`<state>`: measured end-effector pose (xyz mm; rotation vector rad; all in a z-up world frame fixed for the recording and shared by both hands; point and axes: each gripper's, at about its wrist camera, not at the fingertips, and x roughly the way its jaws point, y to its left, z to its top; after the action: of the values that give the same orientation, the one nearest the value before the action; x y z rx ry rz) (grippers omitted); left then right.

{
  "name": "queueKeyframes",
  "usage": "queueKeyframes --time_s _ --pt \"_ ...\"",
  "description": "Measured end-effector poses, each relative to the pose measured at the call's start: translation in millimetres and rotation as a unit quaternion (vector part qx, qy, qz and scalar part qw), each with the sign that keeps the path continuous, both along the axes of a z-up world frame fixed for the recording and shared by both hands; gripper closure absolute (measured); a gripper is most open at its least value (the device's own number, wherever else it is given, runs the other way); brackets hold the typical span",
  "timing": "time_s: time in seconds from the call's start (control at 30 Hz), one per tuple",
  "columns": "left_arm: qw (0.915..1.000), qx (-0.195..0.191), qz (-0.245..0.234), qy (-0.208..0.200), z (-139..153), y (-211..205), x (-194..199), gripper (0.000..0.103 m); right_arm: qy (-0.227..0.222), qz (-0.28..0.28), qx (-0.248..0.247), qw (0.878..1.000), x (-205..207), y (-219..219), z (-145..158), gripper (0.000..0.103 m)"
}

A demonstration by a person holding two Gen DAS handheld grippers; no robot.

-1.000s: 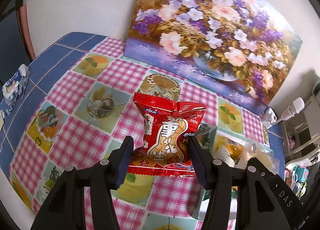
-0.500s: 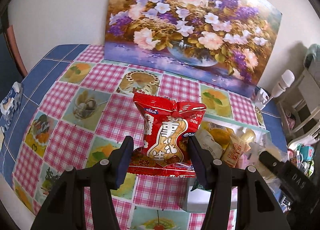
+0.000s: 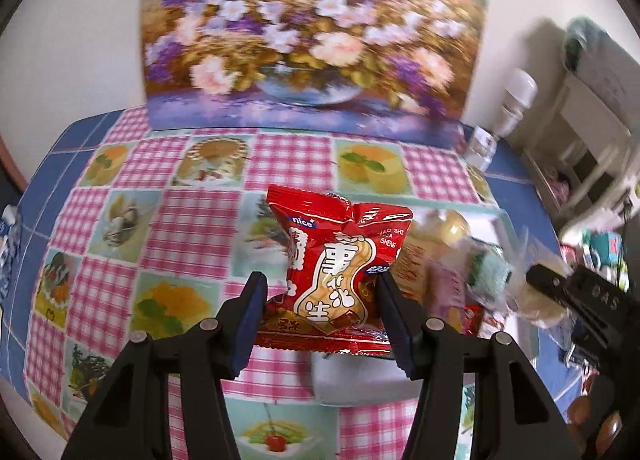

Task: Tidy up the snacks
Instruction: 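Carry the red bag and bagged bun over the white tray, then lower the red bag and bun into the tray and open both tools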

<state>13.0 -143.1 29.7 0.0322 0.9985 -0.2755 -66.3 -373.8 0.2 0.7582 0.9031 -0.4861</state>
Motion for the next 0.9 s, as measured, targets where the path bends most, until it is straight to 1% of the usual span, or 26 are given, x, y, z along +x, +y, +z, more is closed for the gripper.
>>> queueKeyframes --time_s 0.2,0.4,0.63,0.9 --pt "0.9990 0.007 -0.043 0.013 -11 -30 -13 0.045 0.014 -0.018 0.002 1.000 -9 -16 -7 0.040" --pt "0.9970 0.015 -0.067 0.035 -26 -47 -19 0.045 0.024 -0.019 0.006 1.000 -10 -20 -12 0.039" --pt "0.9957 0.029 -0.071 0.054 -41 -52 -18 0.045 0.044 -0.005 0.009 0.999 -4 -15 -23 0.039" --pt "0.9953 0.026 -0.067 0.064 -47 -49 -13 0.045 0.060 0.010 0.003 0.998 2 -9 -28 0.039"
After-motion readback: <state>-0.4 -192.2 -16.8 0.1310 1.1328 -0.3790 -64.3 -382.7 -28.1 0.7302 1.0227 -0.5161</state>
